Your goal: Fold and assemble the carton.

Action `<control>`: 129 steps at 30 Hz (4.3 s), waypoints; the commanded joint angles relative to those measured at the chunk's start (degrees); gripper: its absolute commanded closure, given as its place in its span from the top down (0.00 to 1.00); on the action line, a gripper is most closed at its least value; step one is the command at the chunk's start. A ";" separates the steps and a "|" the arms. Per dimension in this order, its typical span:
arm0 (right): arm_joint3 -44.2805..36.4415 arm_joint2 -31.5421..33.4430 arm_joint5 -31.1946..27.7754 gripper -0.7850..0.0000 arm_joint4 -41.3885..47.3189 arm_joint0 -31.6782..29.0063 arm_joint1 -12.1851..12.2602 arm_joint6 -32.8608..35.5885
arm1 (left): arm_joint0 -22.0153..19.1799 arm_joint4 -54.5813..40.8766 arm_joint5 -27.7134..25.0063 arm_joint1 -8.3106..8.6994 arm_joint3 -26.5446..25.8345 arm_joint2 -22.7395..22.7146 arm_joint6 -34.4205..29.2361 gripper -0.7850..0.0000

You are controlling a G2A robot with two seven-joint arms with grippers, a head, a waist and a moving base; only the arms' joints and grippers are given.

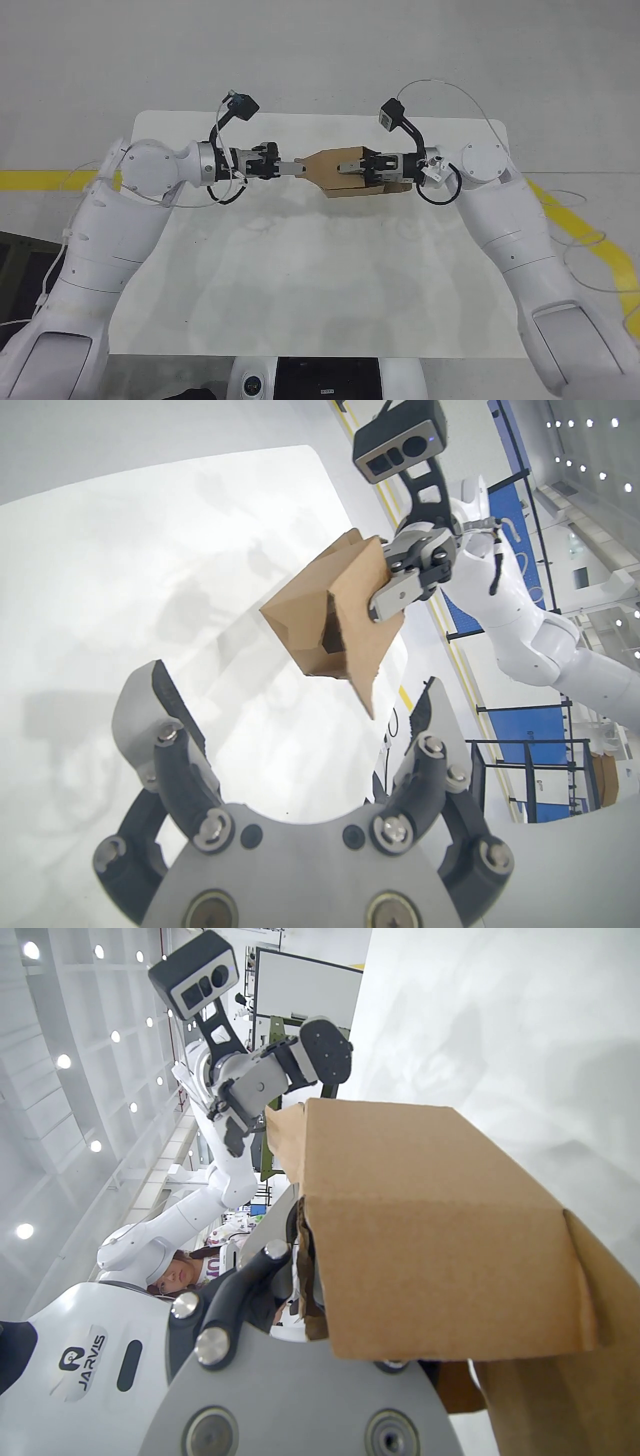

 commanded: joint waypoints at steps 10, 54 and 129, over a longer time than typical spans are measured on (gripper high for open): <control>-3.65 1.24 0.74 0.00 0.87 -1.13 0.54 0.27 | -1.64 3.04 0.55 -0.54 3.00 2.33 1.70 1.00; -5.06 -0.52 -2.35 0.00 9.53 -1.14 -0.61 3.03 | -1.38 -4.10 -2.44 -1.31 2.83 3.88 1.97 1.00; 11.10 -6.14 1.79 0.75 -1.84 -1.56 -3.85 -5.45 | 7.88 71.62 -33.95 -0.56 -1.48 5.98 55.46 1.00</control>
